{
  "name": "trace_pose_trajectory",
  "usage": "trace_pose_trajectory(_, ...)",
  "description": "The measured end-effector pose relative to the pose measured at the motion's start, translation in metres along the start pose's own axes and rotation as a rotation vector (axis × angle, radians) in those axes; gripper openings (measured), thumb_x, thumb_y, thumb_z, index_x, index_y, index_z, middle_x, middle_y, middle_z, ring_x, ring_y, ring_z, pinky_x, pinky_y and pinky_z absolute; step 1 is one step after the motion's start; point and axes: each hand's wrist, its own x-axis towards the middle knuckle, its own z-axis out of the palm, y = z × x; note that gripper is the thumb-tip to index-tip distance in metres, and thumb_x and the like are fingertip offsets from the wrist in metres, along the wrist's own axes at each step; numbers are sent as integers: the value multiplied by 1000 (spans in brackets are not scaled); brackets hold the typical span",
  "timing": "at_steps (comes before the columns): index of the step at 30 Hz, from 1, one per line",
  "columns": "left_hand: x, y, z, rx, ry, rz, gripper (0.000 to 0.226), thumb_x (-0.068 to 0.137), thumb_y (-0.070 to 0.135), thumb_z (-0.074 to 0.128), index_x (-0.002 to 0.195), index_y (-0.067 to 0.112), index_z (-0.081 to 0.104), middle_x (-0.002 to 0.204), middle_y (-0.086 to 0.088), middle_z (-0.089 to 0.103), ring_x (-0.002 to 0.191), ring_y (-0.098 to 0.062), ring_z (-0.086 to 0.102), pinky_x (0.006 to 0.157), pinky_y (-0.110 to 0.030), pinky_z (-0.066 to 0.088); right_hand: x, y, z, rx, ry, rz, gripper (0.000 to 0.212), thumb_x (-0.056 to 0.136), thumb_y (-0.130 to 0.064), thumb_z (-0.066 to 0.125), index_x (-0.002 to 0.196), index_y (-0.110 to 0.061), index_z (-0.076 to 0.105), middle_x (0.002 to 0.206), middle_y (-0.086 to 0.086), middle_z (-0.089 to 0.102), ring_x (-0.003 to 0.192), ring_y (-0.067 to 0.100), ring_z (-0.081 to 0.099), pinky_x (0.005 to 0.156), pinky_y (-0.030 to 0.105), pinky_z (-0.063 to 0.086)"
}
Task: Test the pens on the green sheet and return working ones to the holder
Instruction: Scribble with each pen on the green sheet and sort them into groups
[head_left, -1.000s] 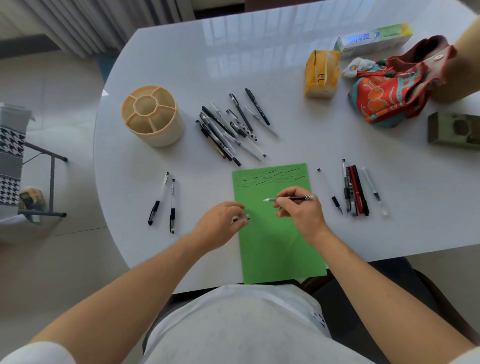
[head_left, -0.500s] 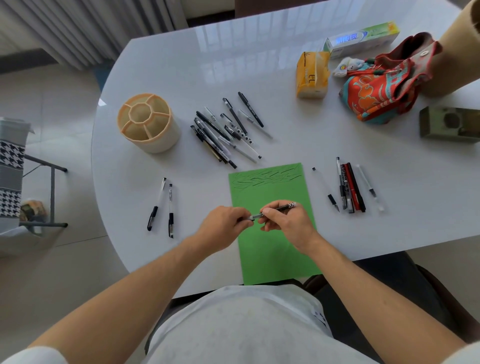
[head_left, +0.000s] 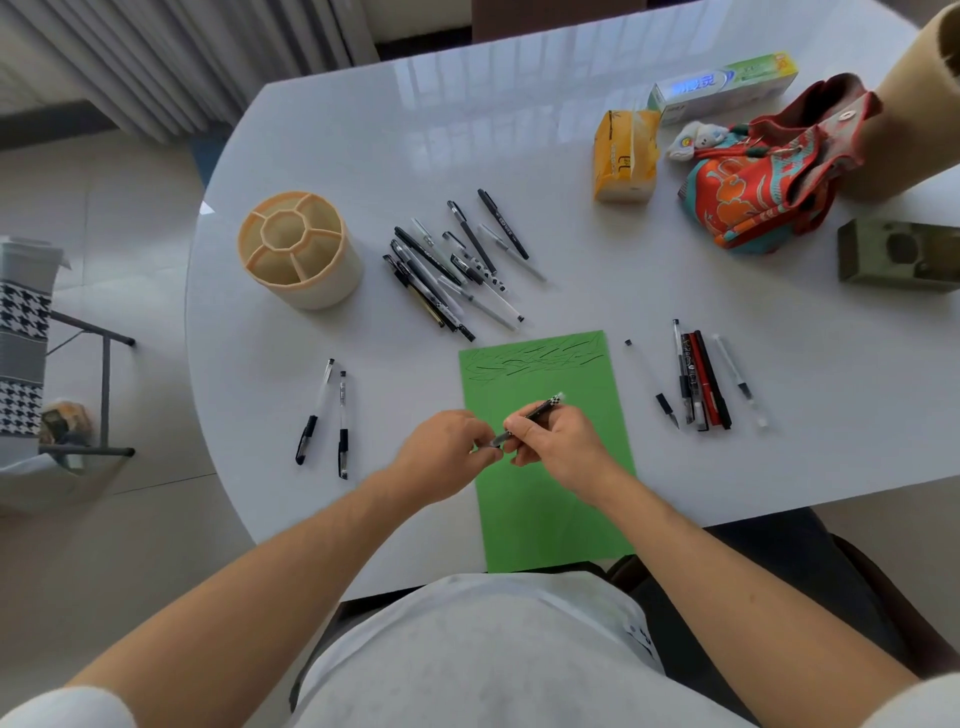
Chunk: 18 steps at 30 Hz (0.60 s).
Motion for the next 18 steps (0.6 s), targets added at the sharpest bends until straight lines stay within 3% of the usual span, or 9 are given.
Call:
trace_pose_trajectory(4,-6,-10,5,-50,30,-40,20,91,39,64,88,20,73,77,4,56,70,-14,52,63,-31,40,4,6,2,-10,-1,8,8,98,-19,67,101,-12,70,80,5,76,62,15,64,70,39,62)
trace_pose_trajectory(8,-22,-31,7,-109,103,-195,16,89,34,68,95,20,73,75,5,65,71,-17,58,67,-33,47,14,11,-12,-69,120,30,9,97,-20,66,105,-16,70,82,4,77,63,15,64,70,37,62)
trace_pose_trajectory(11,-39,-54,4,-151,184,-399,15,86,34,72,96,22,70,73,7,69,68,-15,62,65,-32,49,32,6,-20,-214,246,34,5,95,-19,66,97,-16,71,81,1,75,63,15,65,72,38,61)
trace_pose_trajectory(14,-57,-78,-2,-158,198,-557,19,86,38,70,100,27,64,71,10,66,70,-10,61,62,-30,49,60,-11,-19,-430,293,-54,7,93,-22,66,96,-19,72,90,1,74,80,21,69,79,34,57)
trace_pose_trajectory(18,-71,-100,-9,-110,220,-649,25,87,36,70,106,21,63,79,9,66,85,-20,63,72,-34,51,96,-37,-10,-651,319,-190,13,94,-24,62,98,-17,71,91,-1,72,83,18,65,75,28,50)
